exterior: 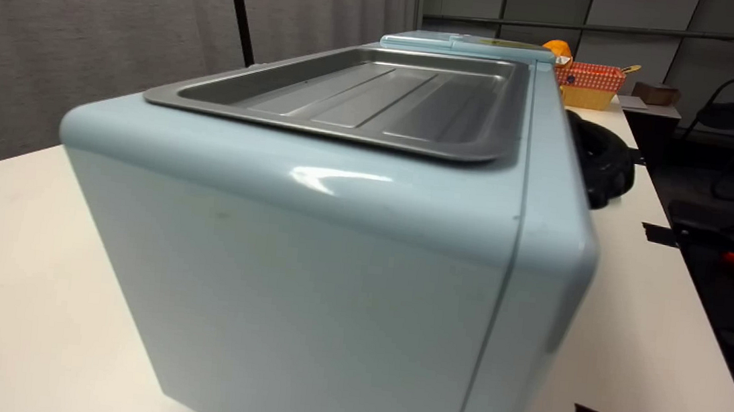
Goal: Press the button on the top of the oven
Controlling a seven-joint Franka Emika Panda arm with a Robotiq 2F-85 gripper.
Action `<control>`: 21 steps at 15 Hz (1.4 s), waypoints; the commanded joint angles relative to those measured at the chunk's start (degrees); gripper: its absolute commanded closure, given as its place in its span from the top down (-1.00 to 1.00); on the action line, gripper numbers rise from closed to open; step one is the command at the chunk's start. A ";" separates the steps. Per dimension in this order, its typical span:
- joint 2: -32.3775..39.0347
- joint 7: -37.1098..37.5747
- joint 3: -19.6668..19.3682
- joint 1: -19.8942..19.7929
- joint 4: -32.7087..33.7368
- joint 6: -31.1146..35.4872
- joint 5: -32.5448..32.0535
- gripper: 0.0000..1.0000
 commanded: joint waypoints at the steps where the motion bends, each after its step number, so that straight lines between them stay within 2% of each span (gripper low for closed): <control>1: -1.25 -0.68 -0.62 0.85 -1.20 -0.46 0.51 1.00; 3: -1.37 -0.76 -0.67 0.82 -1.54 -0.01 0.79 0.47; 12: -1.97 -0.97 -0.78 0.74 -2.16 1.05 0.59 -0.91; 14: -2.21 -1.03 -0.79 0.73 -2.46 1.22 0.51 -1.00; 21: -2.55 -1.38 -0.61 0.99 -3.41 2.26 0.59 -1.00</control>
